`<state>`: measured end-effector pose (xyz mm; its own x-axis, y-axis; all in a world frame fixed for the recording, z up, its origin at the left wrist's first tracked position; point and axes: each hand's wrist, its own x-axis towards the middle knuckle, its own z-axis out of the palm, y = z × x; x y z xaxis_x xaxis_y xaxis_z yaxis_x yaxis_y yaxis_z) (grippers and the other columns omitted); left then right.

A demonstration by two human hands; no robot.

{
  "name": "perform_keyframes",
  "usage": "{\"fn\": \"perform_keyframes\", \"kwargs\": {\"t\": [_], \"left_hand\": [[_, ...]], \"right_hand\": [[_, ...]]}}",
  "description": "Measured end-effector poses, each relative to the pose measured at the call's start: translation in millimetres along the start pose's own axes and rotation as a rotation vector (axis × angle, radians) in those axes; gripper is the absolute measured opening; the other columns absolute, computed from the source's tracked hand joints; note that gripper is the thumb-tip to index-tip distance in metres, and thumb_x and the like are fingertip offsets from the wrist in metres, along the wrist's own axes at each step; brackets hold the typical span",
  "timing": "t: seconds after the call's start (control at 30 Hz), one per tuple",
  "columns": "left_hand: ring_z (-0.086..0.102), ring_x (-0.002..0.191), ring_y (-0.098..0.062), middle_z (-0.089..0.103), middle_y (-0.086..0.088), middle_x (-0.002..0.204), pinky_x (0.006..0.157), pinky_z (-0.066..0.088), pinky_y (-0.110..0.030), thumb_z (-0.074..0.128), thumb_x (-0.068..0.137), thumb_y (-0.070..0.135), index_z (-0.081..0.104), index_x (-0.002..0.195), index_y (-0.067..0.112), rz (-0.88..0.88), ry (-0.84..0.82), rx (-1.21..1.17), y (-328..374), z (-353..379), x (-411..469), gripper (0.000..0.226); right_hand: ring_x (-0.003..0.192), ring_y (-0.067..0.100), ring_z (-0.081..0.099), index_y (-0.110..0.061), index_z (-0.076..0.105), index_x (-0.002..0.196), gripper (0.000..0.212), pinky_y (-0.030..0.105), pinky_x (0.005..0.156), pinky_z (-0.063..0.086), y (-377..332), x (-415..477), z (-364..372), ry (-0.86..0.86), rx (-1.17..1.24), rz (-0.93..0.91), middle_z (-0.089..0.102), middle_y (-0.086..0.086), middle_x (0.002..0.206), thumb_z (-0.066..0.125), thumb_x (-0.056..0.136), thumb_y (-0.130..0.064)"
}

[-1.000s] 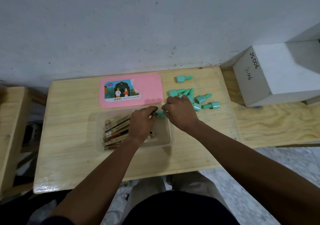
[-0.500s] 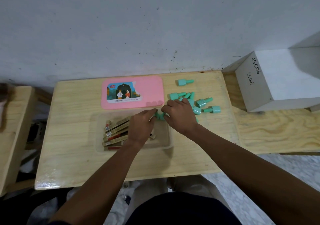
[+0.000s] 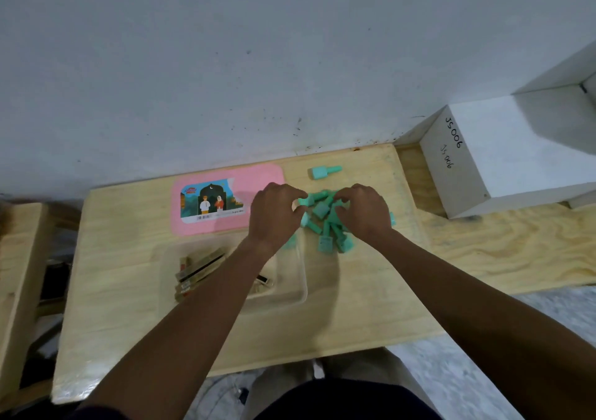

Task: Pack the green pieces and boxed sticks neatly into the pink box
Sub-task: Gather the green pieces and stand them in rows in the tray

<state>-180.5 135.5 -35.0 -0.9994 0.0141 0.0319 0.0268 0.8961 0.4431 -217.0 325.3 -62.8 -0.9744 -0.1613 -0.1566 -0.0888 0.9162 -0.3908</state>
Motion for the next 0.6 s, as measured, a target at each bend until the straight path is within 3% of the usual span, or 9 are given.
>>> {"fn": "perform_keyframes", "kwargs": {"t": [0.17,0.3,0.43,0.6], "left_hand": [[0.059,0.112,-0.025,0.071,-0.002,0.115,0.09,0.048,-0.038,0.065,0.087,0.026,0.071,0.117,0.026,-0.02,-0.213,0.088,12.6,30.3,49.9,0.03],[0.061,0.101,-0.029,0.073,-0.006,0.103,0.081,0.051,-0.039,0.062,0.084,0.016,0.074,0.11,0.025,0.007,-0.31,0.136,16.3,47.5,65.8,0.03],[0.061,0.088,-0.026,0.072,-0.004,0.091,0.072,0.049,-0.035,0.062,0.08,0.01,0.074,0.106,0.027,0.059,-0.306,0.169,11.7,57.1,69.7,0.033],[0.063,0.088,-0.032,0.069,-0.013,0.093,0.071,0.046,-0.035,0.064,0.08,0.012,0.072,0.107,0.018,0.065,-0.325,0.139,9.0,56.4,76.4,0.028]], "right_hand": [[0.098,0.03,0.057,-0.027,0.073,0.109,0.03,0.036,0.075,0.048,14.4,38.1,2.3,-0.093,-0.033,-0.11,0.068,0.004,0.107,0.062,0.083,-0.017],[0.095,0.028,0.055,-0.03,0.073,0.106,0.03,0.034,0.069,0.042,17.8,60.6,5.1,-0.228,-0.073,-0.17,0.068,0.008,0.099,0.06,0.082,-0.017],[0.103,0.025,0.052,-0.035,0.073,0.107,0.031,0.032,0.072,0.039,21.8,72.1,5.7,-0.311,-0.068,-0.199,0.065,0.004,0.101,0.061,0.083,-0.019],[0.105,0.024,0.052,-0.031,0.073,0.103,0.028,0.033,0.072,0.039,14.4,81.4,-0.7,-0.348,-0.228,-0.281,0.064,0.003,0.097,0.059,0.084,-0.017]]}}
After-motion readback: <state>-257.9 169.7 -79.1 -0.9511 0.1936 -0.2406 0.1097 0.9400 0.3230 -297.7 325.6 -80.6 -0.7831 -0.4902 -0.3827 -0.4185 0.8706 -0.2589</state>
